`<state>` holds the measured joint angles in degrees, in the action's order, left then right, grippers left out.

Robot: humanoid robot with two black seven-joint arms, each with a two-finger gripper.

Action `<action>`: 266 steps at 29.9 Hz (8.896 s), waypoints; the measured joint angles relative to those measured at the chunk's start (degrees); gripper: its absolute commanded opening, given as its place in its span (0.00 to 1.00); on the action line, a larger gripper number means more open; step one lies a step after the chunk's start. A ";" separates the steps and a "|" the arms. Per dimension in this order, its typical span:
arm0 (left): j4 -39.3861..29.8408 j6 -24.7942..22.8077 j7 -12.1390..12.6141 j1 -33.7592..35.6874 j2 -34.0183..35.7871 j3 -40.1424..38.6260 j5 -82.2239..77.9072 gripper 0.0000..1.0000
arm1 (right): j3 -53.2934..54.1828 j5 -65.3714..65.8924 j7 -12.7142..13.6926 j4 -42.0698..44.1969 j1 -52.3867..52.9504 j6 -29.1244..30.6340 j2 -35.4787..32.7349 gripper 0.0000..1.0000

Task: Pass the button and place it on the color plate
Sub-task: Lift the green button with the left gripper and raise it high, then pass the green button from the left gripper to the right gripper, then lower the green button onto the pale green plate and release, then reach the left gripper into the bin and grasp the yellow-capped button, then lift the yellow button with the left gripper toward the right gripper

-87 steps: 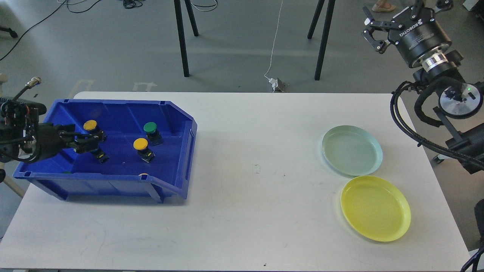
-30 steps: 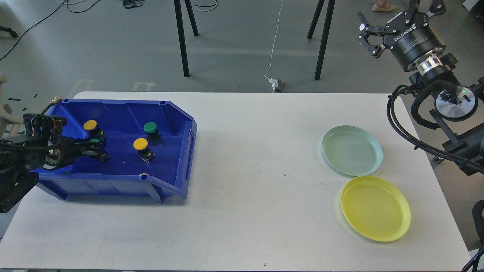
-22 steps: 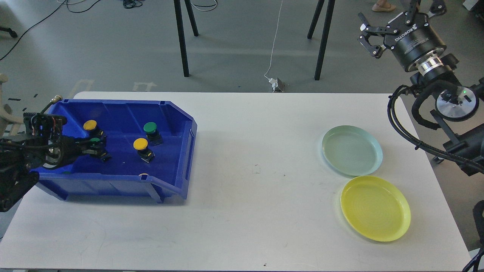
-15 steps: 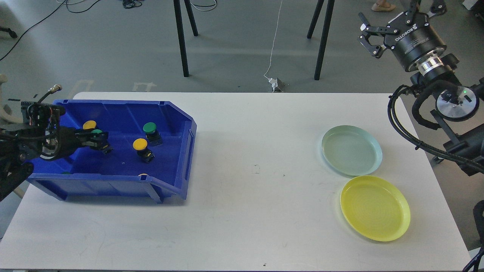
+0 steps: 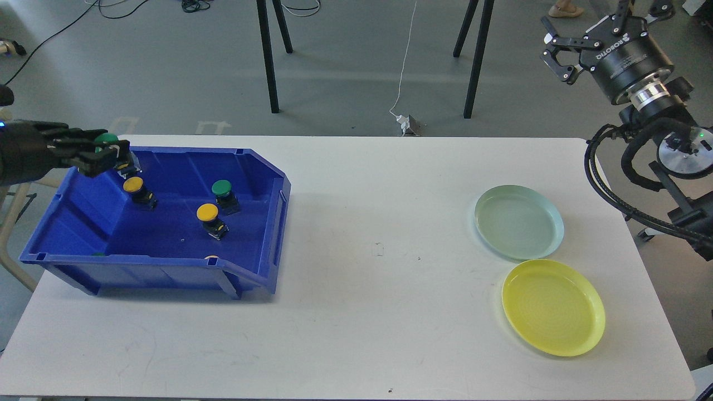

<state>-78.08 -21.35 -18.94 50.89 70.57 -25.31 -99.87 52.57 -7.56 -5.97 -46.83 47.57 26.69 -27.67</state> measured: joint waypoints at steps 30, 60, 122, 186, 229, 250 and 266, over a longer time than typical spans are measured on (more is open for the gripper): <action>11.71 10.75 4.47 9.48 -48.83 -4.26 28.76 0.24 | 1.58 11.39 -1.77 -33.38 -18.60 -11.13 -2.34 0.95; 12.26 10.45 5.09 9.58 -51.93 -3.72 28.27 0.24 | -4.88 15.12 -2.08 -31.27 -11.67 -12.55 6.03 0.71; 18.49 10.08 2.16 9.15 -51.31 -6.16 48.11 0.99 | -7.82 19.48 -2.19 -7.81 -27.46 -9.60 -5.13 0.27; 7.91 9.73 -0.55 8.26 -19.64 19.34 0.43 0.87 | 22.45 18.45 -2.39 -16.79 -20.91 1.32 -2.25 0.96; 37.66 10.44 -5.04 0.91 -36.45 25.22 -3.04 0.56 | 21.61 18.63 -2.36 -16.27 -21.81 1.32 -2.04 0.96; 35.68 10.37 -6.74 1.48 -34.41 24.87 -2.69 0.30 | 21.61 18.63 -2.38 -16.22 -21.82 1.31 -1.95 0.96; 9.99 13.01 -9.05 6.29 -15.39 5.70 4.81 0.24 | 22.45 18.46 -2.12 -17.95 -23.12 1.31 -2.20 0.96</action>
<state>-68.08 -8.33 -27.99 57.18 55.18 -19.61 -95.06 75.02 10.90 -8.10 -64.78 24.45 28.00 -29.87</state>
